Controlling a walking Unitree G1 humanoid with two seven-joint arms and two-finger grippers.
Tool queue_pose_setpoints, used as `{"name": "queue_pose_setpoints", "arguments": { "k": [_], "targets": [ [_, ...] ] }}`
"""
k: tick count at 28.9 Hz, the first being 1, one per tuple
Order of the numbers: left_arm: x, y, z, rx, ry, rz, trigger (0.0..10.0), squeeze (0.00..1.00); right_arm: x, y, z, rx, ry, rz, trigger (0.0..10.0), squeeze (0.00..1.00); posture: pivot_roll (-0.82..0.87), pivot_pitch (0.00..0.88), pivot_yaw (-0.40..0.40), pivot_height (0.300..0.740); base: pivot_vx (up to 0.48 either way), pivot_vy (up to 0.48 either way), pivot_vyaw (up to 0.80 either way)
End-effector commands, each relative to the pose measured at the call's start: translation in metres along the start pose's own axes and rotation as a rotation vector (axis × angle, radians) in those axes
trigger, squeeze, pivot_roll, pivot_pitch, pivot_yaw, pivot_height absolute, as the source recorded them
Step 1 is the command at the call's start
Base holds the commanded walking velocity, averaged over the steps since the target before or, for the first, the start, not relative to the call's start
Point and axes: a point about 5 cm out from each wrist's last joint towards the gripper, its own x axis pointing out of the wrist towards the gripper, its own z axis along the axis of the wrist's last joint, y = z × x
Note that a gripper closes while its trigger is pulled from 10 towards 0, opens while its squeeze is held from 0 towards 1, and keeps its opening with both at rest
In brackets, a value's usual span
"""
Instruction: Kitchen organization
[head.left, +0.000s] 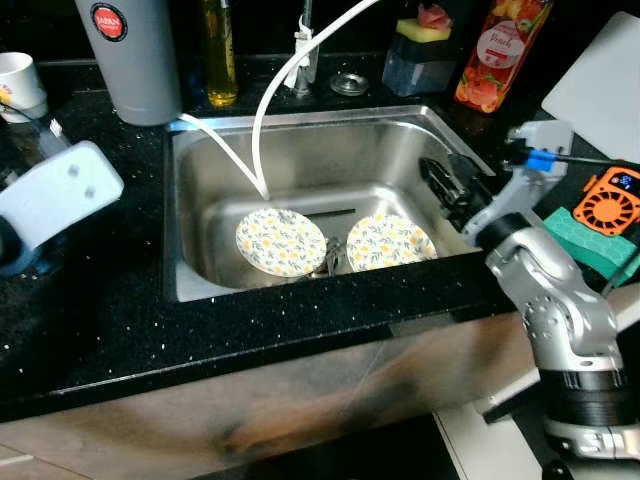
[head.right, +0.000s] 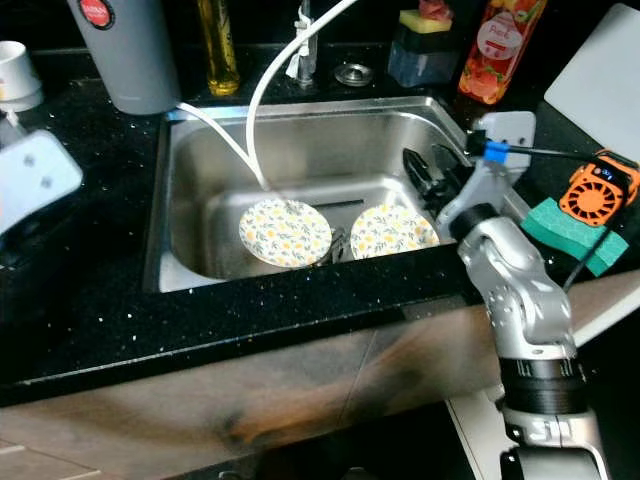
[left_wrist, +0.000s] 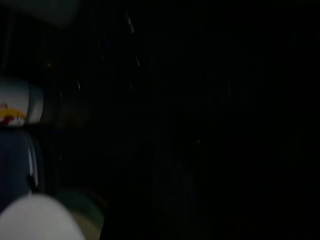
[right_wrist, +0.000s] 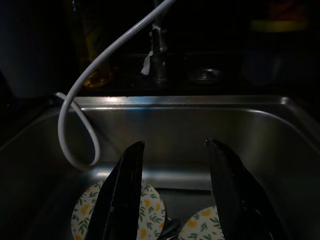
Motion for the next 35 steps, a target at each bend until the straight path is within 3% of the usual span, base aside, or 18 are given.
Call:
{"name": "queue_pose_setpoints", "arguments": {
  "k": [1,4,12,13,18,19,22,25,28,35],
  "targets": [
    [-0.006,0.007,0.000,0.040,0.038,0.026,10.0,0.00,0.001,0.001,-0.004,-0.015,0.022,0.004,10.0,0.00,0.21,0.117,-0.075,0.740,0.000,0.000,0.00],
    [-0.014,0.021,-0.020,0.048,0.175,0.125,10.0,0.00,0.009,0.006,-0.010,-0.017,0.025,0.018,10.0,0.00,0.23,0.118,-0.088,0.740,0.000,0.000,0.00],
    [-0.017,0.028,-0.020,0.014,0.174,0.229,10.0,0.00,0.016,0.013,-0.014,-0.011,0.030,0.043,10.0,0.00,0.24,0.115,-0.098,0.740,0.000,0.000,0.00],
    [-0.017,0.028,-0.018,-0.011,0.165,0.243,10.0,1.00,0.017,0.013,-0.015,-0.010,0.032,0.047,10.0,0.00,0.24,0.115,-0.098,0.740,0.000,0.000,0.00],
    [-0.018,0.031,-0.011,-0.066,0.129,0.272,10.0,0.93,0.018,0.015,-0.015,-0.009,0.031,0.054,10.0,0.00,0.24,0.114,-0.101,0.740,0.000,0.000,0.00],
    [-0.018,0.031,-0.008,-0.063,0.103,0.271,10.0,0.00,0.018,0.014,-0.016,-0.010,0.031,0.053,10.0,0.00,0.24,0.114,-0.101,0.740,0.000,0.000,0.00],
    [-0.019,0.029,0.006,-0.093,0.005,0.247,10.0,0.00,0.019,0.013,-0.016,-0.014,0.027,0.050,10.0,0.00,0.24,0.113,-0.101,0.740,0.000,0.000,0.00],
    [-0.020,0.032,0.006,-0.106,0.003,0.262,10.0,0.00,0.019,0.013,-0.016,-0.014,0.026,0.050,10.0,0.00,0.24,0.113,-0.101,0.740,0.000,0.000,0.00],
    [-0.024,0.041,-0.006,-0.153,0.084,0.304,10.0,0.00,0.020,0.013,-0.017,-0.013,0.025,0.053,10.0,0.00,0.24,0.115,-0.100,0.740,0.000,0.000,0.00],
    [-0.027,0.032,-0.027,-0.170,0.207,0.248,10.0,0.00,0.020,0.014,-0.018,-0.011,0.027,0.057,10.0,0.00,0.24,0.116,-0.102,0.740,0.000,0.000,0.00]
  ]
}}
